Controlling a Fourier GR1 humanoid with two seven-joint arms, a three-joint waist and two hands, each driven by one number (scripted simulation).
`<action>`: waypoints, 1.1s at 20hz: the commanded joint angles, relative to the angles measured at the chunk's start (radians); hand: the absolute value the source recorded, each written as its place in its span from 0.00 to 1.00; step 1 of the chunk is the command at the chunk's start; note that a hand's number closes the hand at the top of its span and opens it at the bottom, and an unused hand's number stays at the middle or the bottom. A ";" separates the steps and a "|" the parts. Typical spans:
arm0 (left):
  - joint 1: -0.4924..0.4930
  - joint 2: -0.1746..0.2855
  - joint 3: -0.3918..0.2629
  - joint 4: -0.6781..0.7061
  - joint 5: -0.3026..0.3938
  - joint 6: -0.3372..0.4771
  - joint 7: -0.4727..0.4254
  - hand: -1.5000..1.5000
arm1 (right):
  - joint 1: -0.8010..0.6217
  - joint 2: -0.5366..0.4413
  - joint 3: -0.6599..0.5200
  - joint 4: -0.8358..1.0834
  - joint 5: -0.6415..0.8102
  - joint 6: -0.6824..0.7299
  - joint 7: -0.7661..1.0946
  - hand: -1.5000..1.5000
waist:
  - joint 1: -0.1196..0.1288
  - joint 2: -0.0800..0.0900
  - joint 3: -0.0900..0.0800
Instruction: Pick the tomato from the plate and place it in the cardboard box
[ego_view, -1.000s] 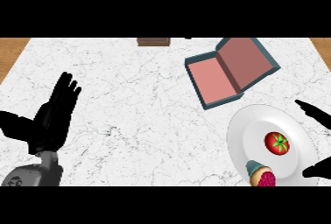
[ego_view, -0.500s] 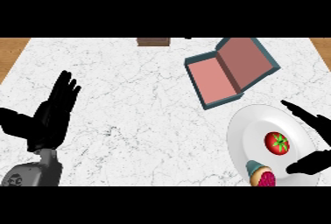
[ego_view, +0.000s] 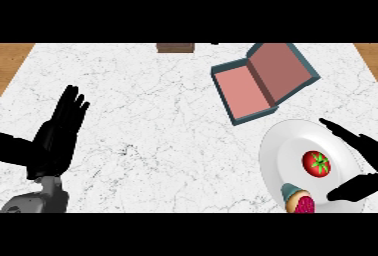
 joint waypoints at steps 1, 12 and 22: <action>-0.033 -0.011 0.006 0.013 -0.022 0.014 0.025 0.50 | -0.092 0.024 0.024 0.146 0.062 -0.045 -0.041 0.00 | 0.003 0.001 0.000; -0.031 -0.023 0.038 0.029 -0.039 -0.015 0.013 0.50 | 0.044 0.048 0.025 0.046 0.118 -0.053 -0.111 0.00 | -0.002 0.000 0.000; -0.017 -0.008 0.046 -0.074 -0.031 -0.029 0.086 0.50 | 0.010 0.011 0.055 0.098 0.215 -0.144 -0.268 1.00 | 0.000 0.000 0.000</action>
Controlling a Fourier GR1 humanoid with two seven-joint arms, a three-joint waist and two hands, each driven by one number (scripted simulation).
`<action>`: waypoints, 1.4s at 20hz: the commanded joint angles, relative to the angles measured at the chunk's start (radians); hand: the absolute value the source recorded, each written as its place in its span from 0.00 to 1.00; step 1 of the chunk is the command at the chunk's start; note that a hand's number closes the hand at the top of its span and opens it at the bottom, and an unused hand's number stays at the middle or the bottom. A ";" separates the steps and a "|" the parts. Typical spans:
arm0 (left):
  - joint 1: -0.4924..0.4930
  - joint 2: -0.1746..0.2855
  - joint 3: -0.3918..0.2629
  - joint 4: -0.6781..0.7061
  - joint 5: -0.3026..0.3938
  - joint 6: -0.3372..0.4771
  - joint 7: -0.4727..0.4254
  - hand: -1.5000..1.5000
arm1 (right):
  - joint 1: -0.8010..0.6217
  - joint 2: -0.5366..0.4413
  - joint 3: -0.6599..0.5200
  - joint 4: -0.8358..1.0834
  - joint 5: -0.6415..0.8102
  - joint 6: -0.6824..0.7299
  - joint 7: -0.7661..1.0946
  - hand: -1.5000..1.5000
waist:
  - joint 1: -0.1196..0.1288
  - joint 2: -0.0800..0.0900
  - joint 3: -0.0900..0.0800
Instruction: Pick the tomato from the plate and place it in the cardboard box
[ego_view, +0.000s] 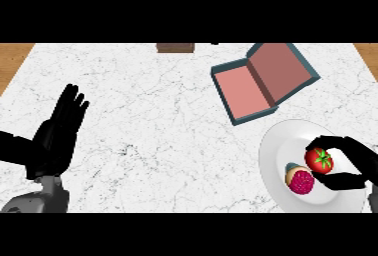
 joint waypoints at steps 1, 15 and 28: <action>0.000 -0.002 0.000 -0.057 -0.006 0.015 0.046 0.50 | 0.018 -0.014 0.021 -0.082 0.035 -0.002 -0.011 1.00 | -0.001 0.000 0.001; -0.083 -0.038 -0.065 0.054 -0.009 -0.033 0.007 0.50 | -0.390 0.401 0.619 -0.105 0.464 -0.244 0.541 1.00 | 0.127 0.010 -0.005; -0.119 -0.040 -0.058 0.112 -0.020 -0.028 -0.005 0.50 | -0.882 0.405 0.889 -0.046 0.232 -0.528 1.110 1.00 | 0.122 0.007 -0.002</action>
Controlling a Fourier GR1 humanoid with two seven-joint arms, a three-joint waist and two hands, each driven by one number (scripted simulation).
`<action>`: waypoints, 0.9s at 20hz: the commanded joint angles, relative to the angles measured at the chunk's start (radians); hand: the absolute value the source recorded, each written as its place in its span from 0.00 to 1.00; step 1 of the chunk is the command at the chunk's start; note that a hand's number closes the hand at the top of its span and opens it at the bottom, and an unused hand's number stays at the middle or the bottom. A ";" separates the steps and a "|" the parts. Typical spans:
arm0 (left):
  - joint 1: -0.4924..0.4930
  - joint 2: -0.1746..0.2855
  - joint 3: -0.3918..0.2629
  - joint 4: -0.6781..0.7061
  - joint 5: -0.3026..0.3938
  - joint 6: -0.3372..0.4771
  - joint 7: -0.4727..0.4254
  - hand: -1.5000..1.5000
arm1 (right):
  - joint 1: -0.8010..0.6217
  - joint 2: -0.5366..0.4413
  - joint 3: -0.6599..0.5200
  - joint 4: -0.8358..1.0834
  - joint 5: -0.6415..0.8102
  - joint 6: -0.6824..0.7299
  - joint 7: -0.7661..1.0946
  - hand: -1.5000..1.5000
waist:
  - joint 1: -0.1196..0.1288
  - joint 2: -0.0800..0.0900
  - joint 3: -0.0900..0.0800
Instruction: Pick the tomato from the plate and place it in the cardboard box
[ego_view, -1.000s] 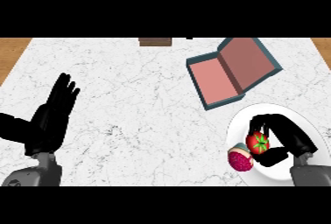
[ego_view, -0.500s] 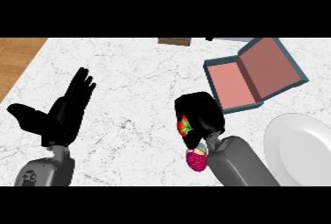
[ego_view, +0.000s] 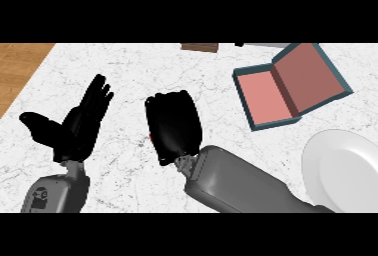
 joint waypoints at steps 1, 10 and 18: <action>0.017 0.001 0.002 0.002 -0.001 -0.005 -0.021 0.50 | -0.145 0.003 -0.004 -0.017 -0.045 -0.162 0.180 1.00 | -0.005 -0.005 0.000; 0.048 0.025 0.039 0.010 0.002 -0.004 -0.034 0.50 | -0.419 0.003 -0.061 0.140 0.006 -0.253 0.442 1.00 | -0.060 -0.007 0.000; 0.075 0.024 0.056 -0.072 0.017 0.019 0.010 0.50 | -0.419 0.002 -0.156 0.280 -0.004 -0.284 0.401 1.00 | -0.097 -0.007 0.002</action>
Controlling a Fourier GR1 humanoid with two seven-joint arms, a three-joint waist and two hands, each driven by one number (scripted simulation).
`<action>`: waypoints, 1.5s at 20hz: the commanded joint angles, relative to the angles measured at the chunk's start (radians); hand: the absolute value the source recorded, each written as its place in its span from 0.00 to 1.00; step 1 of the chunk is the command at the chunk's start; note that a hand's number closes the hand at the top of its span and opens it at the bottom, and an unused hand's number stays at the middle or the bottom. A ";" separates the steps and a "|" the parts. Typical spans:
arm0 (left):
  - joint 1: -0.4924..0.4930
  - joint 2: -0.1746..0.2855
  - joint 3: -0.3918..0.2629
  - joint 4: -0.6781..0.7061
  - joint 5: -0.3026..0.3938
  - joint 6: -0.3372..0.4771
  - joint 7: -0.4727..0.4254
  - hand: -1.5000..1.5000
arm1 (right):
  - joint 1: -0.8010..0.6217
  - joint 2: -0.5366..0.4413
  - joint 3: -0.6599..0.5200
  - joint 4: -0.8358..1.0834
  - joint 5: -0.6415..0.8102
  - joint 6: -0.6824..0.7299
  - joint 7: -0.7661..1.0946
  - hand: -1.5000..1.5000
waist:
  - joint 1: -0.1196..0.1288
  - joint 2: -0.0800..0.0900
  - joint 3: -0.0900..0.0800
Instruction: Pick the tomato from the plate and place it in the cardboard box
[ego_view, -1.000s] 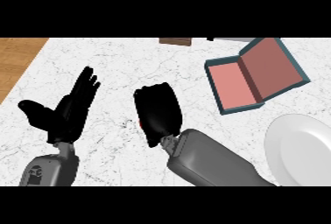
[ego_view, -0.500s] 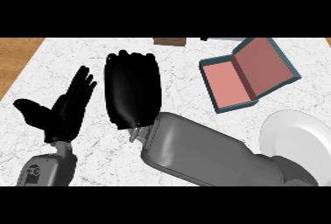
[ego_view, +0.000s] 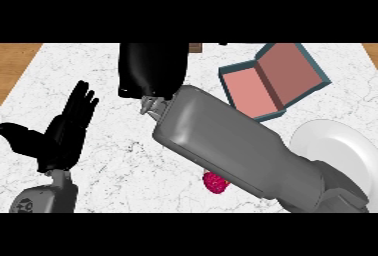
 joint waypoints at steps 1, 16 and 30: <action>0.012 0.014 0.021 -0.013 0.007 -0.001 0.002 0.50 | -0.001 0.009 -0.047 0.068 0.016 -0.046 0.097 1.00 | -0.023 0.001 0.001; 0.063 -0.020 -0.024 -0.054 -0.032 0.011 -0.016 0.50 | 0.088 -0.105 -0.205 0.326 0.176 -0.092 -0.190 1.00 | -0.036 0.001 0.001; 0.022 0.018 0.021 -0.057 0.021 -0.023 0.038 0.50 | 0.148 -0.154 -0.354 0.691 0.045 -0.074 -0.495 0.00 | -0.014 0.011 0.002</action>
